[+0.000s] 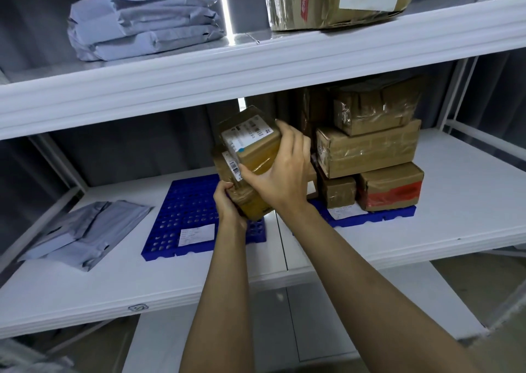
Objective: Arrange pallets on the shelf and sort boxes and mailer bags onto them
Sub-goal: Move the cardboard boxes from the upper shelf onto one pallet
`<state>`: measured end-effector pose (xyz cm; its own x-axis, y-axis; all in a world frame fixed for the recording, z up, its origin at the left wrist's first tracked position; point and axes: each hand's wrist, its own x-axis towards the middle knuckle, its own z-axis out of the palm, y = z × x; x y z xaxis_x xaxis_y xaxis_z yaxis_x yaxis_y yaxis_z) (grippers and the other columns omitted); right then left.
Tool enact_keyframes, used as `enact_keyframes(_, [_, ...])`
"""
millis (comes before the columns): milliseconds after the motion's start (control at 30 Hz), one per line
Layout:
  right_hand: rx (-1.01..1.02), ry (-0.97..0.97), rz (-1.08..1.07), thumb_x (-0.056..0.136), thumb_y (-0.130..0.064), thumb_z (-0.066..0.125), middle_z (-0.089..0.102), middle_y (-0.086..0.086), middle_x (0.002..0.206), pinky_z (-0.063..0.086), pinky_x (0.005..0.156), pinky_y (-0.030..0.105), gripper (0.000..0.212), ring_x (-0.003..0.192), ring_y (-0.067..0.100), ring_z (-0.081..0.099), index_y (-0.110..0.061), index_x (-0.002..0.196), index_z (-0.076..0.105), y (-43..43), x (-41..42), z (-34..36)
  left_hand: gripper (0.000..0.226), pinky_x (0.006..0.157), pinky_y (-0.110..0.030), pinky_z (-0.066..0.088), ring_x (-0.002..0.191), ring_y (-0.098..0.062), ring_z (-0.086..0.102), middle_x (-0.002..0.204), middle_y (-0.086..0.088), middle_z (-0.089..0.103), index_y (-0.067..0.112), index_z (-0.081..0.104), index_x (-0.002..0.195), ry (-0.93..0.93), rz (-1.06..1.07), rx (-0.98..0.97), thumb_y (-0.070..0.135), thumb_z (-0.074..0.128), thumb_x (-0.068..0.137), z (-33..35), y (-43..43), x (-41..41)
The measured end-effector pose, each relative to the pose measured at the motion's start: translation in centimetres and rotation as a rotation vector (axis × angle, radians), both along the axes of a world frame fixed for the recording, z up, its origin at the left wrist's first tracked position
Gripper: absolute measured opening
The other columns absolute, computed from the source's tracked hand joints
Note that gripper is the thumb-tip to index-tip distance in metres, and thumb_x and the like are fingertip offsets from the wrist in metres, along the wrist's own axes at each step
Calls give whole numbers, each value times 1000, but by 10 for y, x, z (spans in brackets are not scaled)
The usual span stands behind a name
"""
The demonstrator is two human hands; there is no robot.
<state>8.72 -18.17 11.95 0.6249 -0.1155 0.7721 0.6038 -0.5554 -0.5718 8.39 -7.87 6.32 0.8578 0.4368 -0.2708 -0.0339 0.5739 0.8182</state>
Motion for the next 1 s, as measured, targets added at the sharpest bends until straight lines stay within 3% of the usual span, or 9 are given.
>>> enact_keyframes(367, [-147,145,-36,57,-67,73,46,7,131,40,98,47,102,121,26,43,-21,139,35,15,-17,-13,43,69,-37,52,99,-26,61,111,-10,67,22,66,114,81,62,105,40,44,82,11,4,-20])
enact_keyframes(567, [-72,172,44,57,-61,76,47,5,127,46,94,41,97,116,21,46,-17,135,39,20,-22,-12,33,88,-52,52,101,-28,62,106,-9,69,25,70,101,115,120,118,38,51,78,10,17,-25])
enact_keyframes(667, [-54,149,73,57,-62,75,48,3,125,49,91,37,95,113,19,47,-17,133,40,20,-25,-14,31,89,-55,51,101,-29,62,105,-8,69,28,71,97,129,134,99,41,56,73,12,21,-30])
enact_keyframes(867, [-16,151,152,58,-67,73,47,-1,125,51,88,34,96,113,13,48,-22,134,37,10,-36,-11,50,84,-60,51,103,-30,63,112,-5,68,37,66,108,100,124,62,50,65,60,13,18,-49])
enact_keyframes(1000, [-8,131,237,59,-61,74,46,-2,126,55,84,35,91,113,11,49,-21,132,36,-8,-53,-11,77,83,-60,51,104,-31,63,116,-2,66,40,58,120,121,156,8,55,72,46,12,10,-67])
